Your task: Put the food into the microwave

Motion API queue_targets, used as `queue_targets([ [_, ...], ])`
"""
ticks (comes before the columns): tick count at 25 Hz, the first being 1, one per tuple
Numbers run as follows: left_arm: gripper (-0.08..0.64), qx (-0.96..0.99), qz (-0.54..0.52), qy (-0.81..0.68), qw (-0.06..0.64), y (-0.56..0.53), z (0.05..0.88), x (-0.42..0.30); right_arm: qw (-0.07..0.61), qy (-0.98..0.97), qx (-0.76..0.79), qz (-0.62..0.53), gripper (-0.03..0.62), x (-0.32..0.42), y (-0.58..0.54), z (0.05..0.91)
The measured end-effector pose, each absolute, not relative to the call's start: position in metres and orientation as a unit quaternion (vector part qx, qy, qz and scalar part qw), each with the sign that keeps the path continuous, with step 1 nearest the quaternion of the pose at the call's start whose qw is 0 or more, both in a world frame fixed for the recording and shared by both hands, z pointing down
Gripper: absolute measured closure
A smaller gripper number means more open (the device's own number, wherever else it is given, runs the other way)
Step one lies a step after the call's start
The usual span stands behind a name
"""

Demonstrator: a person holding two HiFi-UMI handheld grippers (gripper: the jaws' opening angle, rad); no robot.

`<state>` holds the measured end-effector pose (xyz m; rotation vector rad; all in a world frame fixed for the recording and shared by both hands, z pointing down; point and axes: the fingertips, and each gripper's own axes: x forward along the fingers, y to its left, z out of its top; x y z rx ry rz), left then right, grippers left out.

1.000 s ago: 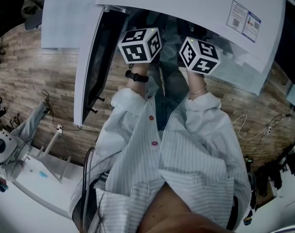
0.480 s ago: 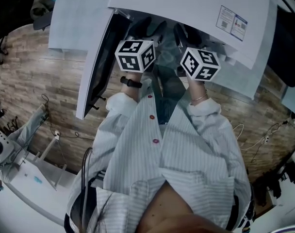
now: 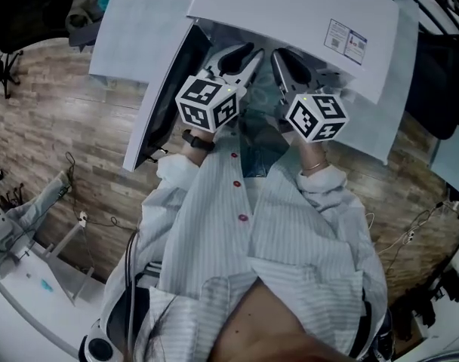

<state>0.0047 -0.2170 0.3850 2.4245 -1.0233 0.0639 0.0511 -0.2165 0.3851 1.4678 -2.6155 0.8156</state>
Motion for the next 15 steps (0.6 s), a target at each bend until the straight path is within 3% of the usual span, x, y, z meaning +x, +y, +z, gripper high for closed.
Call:
queue_targets([
  [9,0.541,0.916,-0.020,-0.338,0.215,-0.192,0.316,0.012,-0.051,-0.861,0.432,0.264,0.543,0.049,-0.194,0.315],
  [15,0.552,0.924,-0.037,-0.312,0.216,-0.179,0.292,0.019,-0.019,-0.875,0.436,0.210,0.552,0.052,-0.181,0.292],
])
